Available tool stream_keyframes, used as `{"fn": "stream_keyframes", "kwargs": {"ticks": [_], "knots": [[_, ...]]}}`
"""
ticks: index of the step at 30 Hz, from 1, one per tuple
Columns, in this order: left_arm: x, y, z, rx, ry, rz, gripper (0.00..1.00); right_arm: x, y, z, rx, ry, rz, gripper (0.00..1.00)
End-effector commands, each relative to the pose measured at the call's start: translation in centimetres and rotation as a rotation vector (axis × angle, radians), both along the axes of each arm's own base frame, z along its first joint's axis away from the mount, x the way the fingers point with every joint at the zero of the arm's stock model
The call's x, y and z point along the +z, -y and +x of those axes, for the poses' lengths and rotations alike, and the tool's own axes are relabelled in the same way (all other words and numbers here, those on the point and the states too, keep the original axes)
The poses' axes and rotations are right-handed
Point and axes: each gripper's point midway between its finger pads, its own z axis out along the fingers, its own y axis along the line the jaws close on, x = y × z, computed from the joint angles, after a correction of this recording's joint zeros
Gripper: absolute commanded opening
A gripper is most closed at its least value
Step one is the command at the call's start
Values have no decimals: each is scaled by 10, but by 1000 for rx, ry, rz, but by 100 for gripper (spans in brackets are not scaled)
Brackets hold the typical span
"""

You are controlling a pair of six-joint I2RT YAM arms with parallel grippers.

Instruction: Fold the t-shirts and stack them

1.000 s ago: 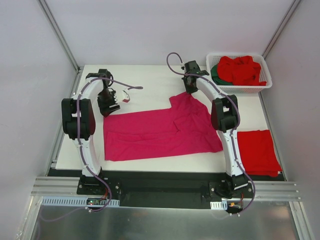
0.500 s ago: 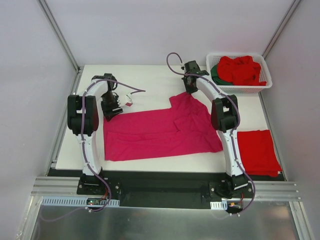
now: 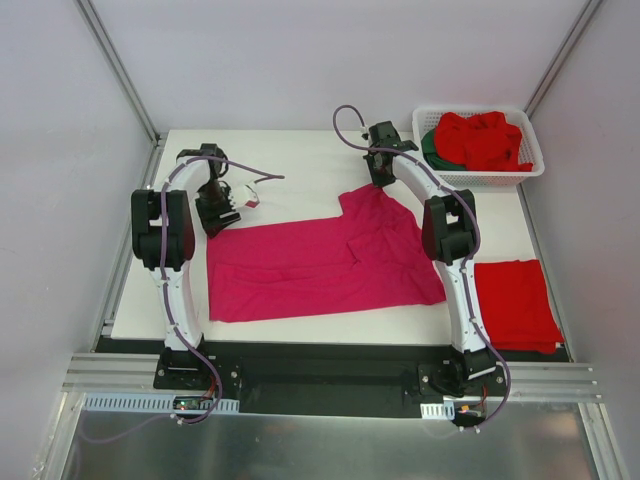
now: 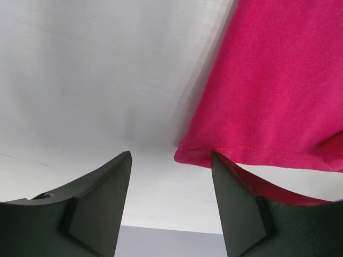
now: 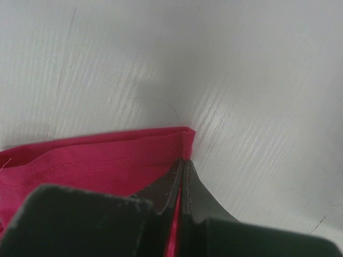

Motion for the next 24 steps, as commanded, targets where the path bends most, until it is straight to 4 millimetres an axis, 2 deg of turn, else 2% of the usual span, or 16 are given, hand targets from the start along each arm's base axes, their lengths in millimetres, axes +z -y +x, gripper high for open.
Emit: {"fn": "stream_keyframes", "kwargs": {"ticks": [1,11,20,24], "knots": [[4,-3,-7,0,-17,8,61,45,-4,1,25,62,28,1],[-3,-3,-16,0,-46,8,61,44,-4,2,24,61,26,1],[-8,-6,-11,0,-44,19,59,43,-3,0,24,57,23,1],[-10,-6,-12,1,-52,19,44,43,-3,0,23,56,23,1]]}}
